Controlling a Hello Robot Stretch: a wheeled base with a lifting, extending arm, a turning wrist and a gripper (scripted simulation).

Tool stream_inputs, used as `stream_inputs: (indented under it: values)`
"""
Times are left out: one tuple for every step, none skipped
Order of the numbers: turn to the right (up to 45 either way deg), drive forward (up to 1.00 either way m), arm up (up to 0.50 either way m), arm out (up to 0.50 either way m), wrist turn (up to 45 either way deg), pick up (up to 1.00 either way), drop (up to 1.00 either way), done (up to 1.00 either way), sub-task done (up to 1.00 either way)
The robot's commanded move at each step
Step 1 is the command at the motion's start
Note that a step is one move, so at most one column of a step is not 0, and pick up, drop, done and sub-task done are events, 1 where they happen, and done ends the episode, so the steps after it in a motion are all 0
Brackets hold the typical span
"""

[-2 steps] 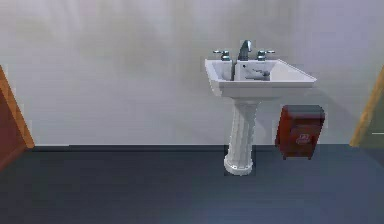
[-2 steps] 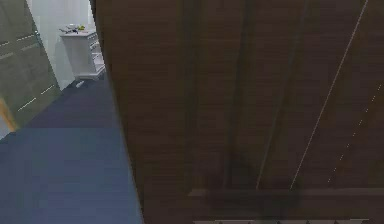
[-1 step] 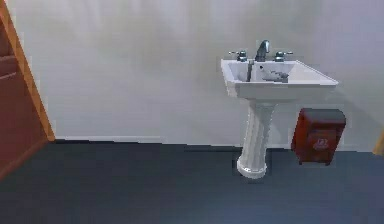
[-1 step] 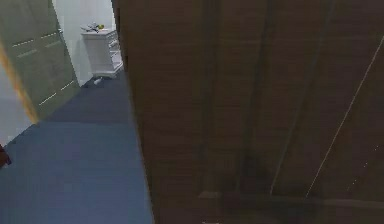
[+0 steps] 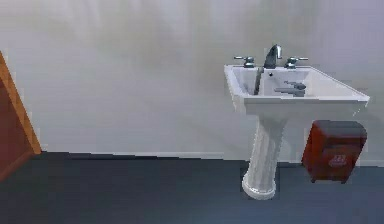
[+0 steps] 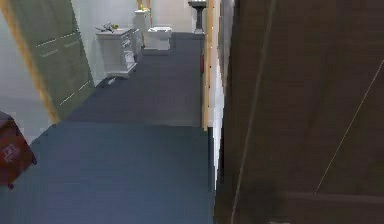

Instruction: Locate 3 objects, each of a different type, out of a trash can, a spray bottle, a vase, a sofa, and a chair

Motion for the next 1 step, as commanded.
stream_inputs:
  values:
    - [45.0, 0.00, 0.00, 0.00, 0.0, 0.00, 0.00, 0.00, 0.00]
